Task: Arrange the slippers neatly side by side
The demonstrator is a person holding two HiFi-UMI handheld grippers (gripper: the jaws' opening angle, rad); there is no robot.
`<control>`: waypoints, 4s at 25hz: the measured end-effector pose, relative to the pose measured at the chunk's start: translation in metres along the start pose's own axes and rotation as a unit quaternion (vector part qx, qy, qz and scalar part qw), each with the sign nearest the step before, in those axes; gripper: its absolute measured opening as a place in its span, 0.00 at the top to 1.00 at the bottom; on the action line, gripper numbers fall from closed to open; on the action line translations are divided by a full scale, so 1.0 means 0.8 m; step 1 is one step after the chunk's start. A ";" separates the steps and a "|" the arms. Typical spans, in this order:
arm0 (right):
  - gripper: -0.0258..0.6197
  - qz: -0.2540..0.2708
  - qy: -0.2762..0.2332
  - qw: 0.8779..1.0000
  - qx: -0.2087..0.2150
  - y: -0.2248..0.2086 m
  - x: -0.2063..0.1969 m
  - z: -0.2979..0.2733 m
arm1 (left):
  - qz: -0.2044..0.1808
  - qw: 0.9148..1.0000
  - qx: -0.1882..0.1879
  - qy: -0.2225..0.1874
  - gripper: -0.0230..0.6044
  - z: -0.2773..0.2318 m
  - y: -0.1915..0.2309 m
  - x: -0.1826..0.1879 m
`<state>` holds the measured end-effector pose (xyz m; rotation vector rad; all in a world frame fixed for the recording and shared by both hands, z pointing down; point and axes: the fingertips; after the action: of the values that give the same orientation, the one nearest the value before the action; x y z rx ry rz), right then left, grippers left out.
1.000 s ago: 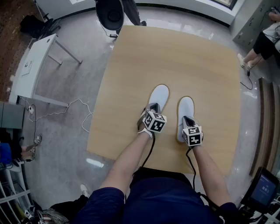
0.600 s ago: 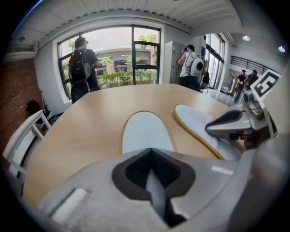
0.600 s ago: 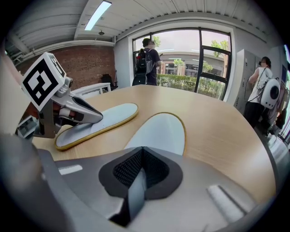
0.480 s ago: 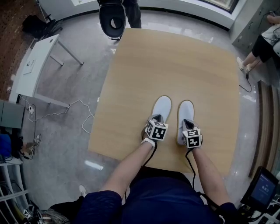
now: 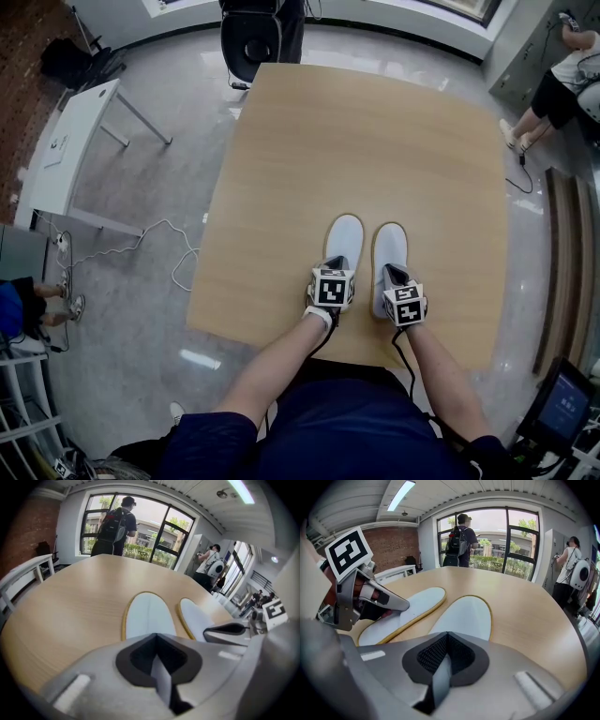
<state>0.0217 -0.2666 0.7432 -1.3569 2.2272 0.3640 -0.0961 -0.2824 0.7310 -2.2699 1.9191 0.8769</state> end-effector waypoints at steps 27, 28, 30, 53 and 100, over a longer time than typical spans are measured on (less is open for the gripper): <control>0.94 -0.034 0.018 0.999 0.016 0.047 -0.039 0.028 | -0.013 0.995 -0.083 0.046 0.96 0.024 -0.045 -0.073; 0.94 -0.035 0.018 0.999 0.018 0.048 -0.041 0.029 | -0.014 0.995 -0.084 0.047 0.96 0.024 -0.046 -0.075; 0.94 -0.039 0.019 0.999 0.020 0.049 -0.045 0.031 | -0.015 0.995 -0.085 0.051 0.96 0.025 -0.048 -0.078; 0.94 -0.049 0.017 0.996 0.067 0.060 -0.057 0.038 | -0.044 0.994 -0.088 0.055 0.96 0.028 -0.048 -0.084; 0.94 -0.120 -0.243 0.952 0.140 0.061 0.131 0.295 | -0.139 0.952 -0.215 -0.170 0.96 0.281 -0.167 0.058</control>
<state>0.0047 -0.2120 0.4870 -1.2098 1.6209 0.2484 -0.0573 -0.2074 0.4796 -2.3116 1.3224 1.6389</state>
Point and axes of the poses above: the fingertips, and each gripper's own axes: z backward along the fingers, y to its left, x out of its top, and after that the axes turned 9 degrees about y, right-handed
